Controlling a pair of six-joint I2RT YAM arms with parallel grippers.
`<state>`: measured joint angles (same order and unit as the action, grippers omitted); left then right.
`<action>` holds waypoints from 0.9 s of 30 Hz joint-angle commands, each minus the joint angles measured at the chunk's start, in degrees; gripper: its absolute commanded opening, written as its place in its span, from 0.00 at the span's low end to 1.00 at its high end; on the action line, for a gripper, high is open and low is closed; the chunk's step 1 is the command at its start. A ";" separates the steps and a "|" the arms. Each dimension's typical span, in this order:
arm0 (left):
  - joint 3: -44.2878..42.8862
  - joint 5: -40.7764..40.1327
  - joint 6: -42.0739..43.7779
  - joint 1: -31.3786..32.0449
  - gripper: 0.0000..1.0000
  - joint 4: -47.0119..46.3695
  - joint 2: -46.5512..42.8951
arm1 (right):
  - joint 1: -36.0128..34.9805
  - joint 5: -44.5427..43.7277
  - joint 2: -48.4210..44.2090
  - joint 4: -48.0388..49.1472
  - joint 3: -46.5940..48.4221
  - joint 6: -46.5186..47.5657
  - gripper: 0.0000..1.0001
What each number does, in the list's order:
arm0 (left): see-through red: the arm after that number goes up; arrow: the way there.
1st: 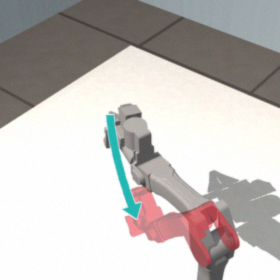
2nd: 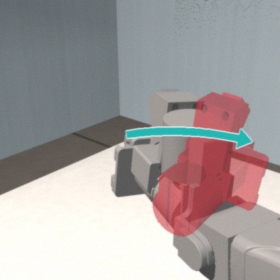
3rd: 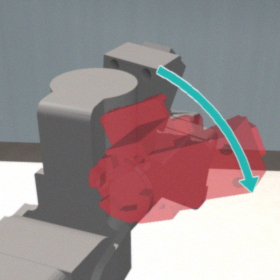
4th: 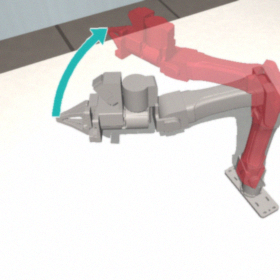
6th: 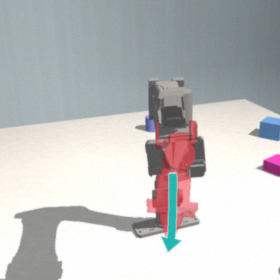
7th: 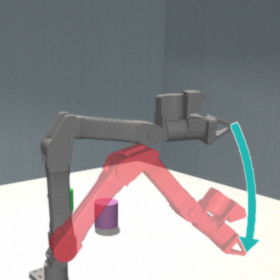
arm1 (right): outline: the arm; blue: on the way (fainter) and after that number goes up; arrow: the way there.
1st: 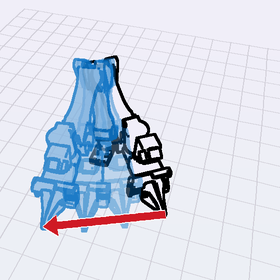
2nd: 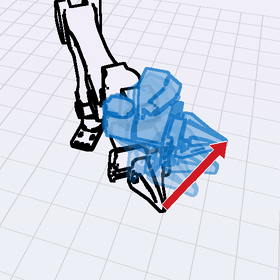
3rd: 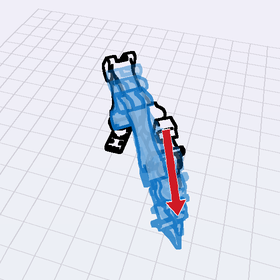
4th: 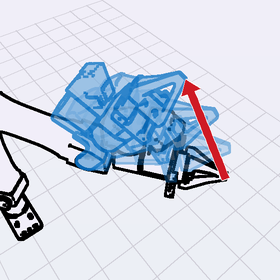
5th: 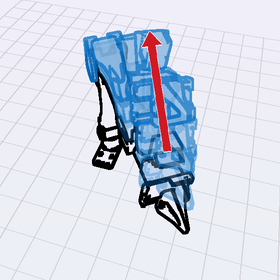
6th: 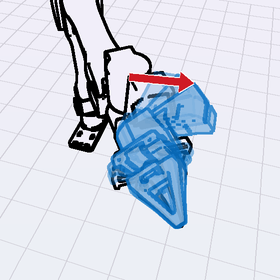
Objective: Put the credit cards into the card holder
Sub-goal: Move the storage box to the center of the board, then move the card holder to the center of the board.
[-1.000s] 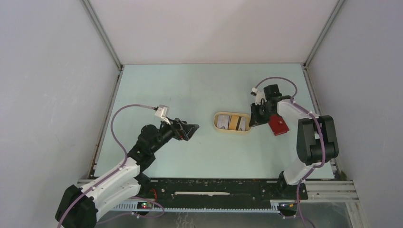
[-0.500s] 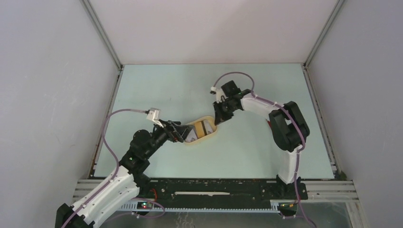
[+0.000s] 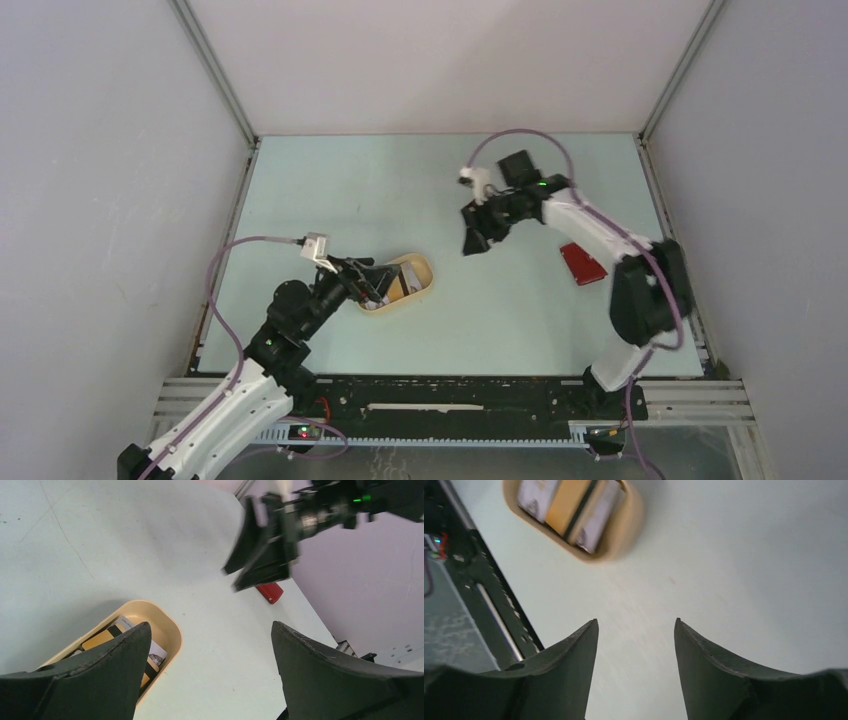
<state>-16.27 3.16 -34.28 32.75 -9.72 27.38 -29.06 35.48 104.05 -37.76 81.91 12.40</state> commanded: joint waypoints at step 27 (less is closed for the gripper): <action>6.08 6.36 -4.26 0.20 0.94 -10.72 0.81 | 36.46 -29.27 -11.73 0.21 -18.07 12.97 0.70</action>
<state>-11.00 8.19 -37.65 32.77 -17.58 28.29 5.58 8.51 91.81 -39.40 63.42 26.17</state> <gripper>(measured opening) 0.941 0.671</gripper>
